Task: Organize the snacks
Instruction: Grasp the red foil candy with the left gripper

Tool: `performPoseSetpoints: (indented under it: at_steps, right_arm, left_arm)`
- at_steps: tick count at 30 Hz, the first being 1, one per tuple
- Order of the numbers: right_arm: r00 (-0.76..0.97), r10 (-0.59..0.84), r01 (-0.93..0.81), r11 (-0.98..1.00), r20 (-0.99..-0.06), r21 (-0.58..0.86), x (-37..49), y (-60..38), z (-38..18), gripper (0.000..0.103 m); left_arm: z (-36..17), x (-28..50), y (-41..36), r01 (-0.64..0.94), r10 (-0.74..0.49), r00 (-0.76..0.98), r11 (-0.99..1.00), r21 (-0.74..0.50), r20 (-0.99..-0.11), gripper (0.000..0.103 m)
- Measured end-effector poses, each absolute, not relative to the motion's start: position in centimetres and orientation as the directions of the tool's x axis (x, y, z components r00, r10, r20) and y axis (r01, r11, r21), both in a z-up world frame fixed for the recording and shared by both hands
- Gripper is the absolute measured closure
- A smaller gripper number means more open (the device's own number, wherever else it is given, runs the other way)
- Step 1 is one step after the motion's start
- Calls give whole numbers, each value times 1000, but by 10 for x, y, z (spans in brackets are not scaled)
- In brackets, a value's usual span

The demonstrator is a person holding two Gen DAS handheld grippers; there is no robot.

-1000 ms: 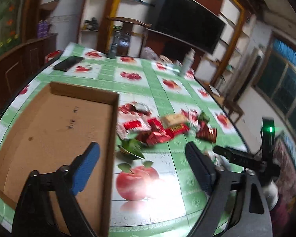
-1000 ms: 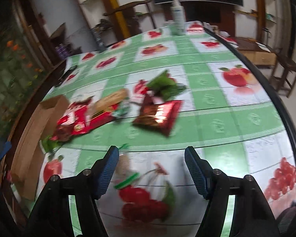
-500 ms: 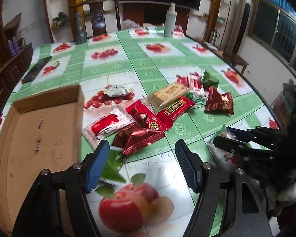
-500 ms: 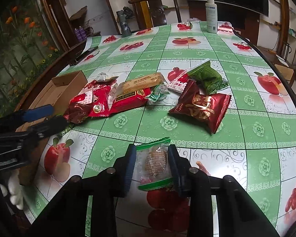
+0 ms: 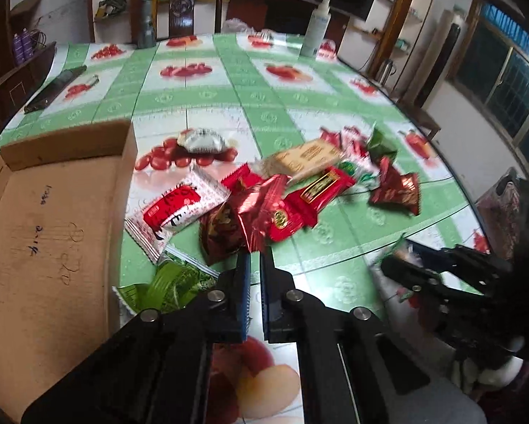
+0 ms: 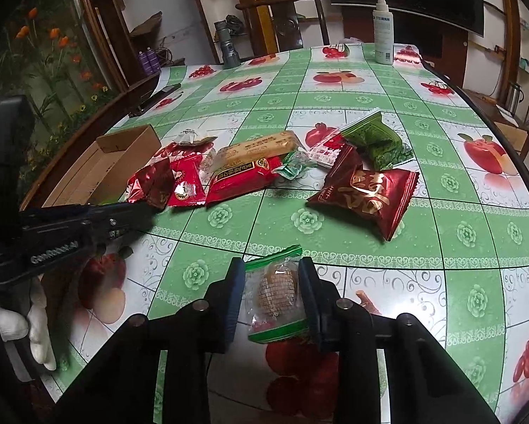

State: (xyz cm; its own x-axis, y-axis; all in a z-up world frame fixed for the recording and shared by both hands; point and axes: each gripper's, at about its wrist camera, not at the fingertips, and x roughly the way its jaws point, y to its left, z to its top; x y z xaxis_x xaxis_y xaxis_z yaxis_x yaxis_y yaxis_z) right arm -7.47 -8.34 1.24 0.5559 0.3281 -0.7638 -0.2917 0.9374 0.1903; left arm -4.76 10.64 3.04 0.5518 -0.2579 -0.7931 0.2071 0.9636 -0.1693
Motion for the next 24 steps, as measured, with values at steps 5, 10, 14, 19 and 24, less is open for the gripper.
performPoseSetpoints:
  at_steps: [5,10,14,19,24]
  right_arm:
    - [559,325,-288,939,-763,189,-75,-83,13,71]
    - [556,334,-280,937,-761,207,-75,-85,12,70]
    - [554,338,-279,936,-761,212,-74,-86,12,70]
    - [552,345,-280,934,-759,221,-74,-87,12,70]
    - [551,352,-277,932,-757,233,-74,-89,12,70]
  left_arm:
    - [42,-54,107,250,-291,573,952,-175,-766,100]
    - [50,-53,99,286,-269,595,951,-113,-758,81]
    - [44,-39,87,296,-219,599,954,-41,-770,62]
    - [32,-22,74,306,-175,585,952,16,-792,65]
    - [33,-25,79,286,-176,596,958,2,-784,79]
